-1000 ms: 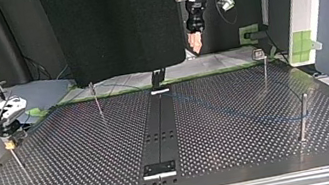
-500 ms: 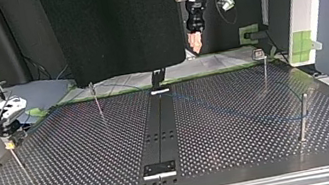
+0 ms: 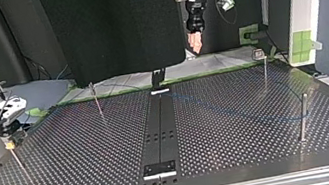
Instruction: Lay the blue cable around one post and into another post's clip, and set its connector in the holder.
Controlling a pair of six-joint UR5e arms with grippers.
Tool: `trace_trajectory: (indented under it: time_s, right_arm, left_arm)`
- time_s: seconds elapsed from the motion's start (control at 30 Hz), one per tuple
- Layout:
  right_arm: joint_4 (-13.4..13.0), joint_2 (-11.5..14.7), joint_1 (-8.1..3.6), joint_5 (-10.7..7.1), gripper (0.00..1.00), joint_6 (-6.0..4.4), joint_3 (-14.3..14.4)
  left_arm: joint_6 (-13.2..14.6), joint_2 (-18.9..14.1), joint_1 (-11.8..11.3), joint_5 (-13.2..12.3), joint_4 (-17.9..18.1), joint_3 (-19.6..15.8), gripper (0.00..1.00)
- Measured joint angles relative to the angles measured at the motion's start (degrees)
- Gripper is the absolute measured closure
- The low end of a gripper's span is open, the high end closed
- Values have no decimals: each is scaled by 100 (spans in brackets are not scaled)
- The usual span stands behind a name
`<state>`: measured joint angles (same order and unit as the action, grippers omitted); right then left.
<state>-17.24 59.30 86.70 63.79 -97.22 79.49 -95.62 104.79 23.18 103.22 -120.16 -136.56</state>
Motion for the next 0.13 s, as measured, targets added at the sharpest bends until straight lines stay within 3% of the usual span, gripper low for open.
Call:
trace_trajectory:
  time_s: [0.13]
  right_arm:
    - [0,0,0,0,1,0,0]
  left_arm:
    - [0,0,0,0,0,0,0]
